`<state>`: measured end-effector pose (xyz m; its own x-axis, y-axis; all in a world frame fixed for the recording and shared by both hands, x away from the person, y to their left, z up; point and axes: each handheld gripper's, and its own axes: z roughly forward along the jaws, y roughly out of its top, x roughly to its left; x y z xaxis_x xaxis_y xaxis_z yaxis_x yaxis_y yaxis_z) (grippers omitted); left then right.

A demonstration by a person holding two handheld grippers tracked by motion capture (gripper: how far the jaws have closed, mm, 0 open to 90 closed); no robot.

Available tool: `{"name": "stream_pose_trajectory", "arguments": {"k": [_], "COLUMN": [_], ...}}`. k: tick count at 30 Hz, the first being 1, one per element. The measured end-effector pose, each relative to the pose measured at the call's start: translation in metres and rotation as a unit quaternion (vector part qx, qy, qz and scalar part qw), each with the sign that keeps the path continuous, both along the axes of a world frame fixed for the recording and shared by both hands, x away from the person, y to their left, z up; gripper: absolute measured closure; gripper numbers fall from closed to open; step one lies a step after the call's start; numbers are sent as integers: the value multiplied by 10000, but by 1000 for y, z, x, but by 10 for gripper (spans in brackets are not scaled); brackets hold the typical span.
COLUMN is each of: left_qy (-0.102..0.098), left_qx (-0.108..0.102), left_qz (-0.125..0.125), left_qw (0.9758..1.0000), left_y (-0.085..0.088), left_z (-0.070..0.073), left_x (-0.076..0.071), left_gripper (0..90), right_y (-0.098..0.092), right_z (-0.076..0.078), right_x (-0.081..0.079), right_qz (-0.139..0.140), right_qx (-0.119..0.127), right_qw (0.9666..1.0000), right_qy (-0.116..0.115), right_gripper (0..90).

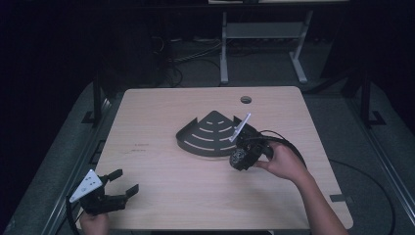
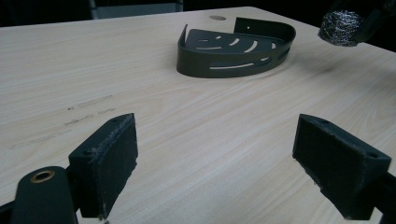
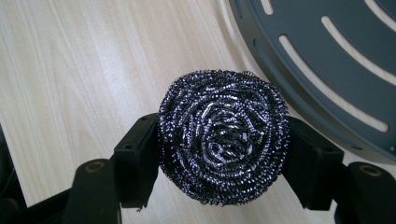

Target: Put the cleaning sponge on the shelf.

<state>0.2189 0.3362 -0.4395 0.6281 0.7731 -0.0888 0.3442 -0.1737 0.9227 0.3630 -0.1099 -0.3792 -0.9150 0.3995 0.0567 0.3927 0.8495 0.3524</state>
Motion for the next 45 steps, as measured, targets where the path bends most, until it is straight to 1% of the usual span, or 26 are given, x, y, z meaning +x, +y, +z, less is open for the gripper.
{"name": "stream_pose_trajectory", "arguments": {"k": [2,4,9,10,15,17,19,28,37,43,45], "left_qy": [8,11,7,9,1,3,-1,7,-14,-32,-34], "left_qx": [16,19,-4,-5,0,3,-2,-7,-16,-22,-26], "left_qz": [-7,-15,5,2,-5,-6,-10,-11,-14,-4,-3], "left_qw": [10000,10000,10000,10000,10000,10000,10000,10000,10000,10000,10000], "left_y": [-1,-1,0,0,0,0,0,0,0,1,1], "left_z": [0,0,0,0,0,0,0,0,1,1,1], "left_x": [0,0,0,0,0,0,0,1,0,0,0], "left_gripper": [133,133,133,133,133,133,133,133,133,133,133], "right_y": [1,3,7,7,11,12,13,16,29,35,35], "right_z": [1,2,5,6,11,12,11,7,15,18,18], "right_x": [2,6,11,12,18,19,21,29,42,49,51], "right_qz": [1,20,25,33,31,42,48,28,57,52,41], "right_qx": [62,9,-13,36,2,-38,9,-60,-97,-134,-97], "right_qw": [10000,10000,10000,10000,10000,10000,10000,9999,9999,9998,9998], "right_qy": [25,23,28,36,19,15,60,115,129,142,152], "right_gripper": [334,334,334,334,334,334,334,334,334,334,334]}}
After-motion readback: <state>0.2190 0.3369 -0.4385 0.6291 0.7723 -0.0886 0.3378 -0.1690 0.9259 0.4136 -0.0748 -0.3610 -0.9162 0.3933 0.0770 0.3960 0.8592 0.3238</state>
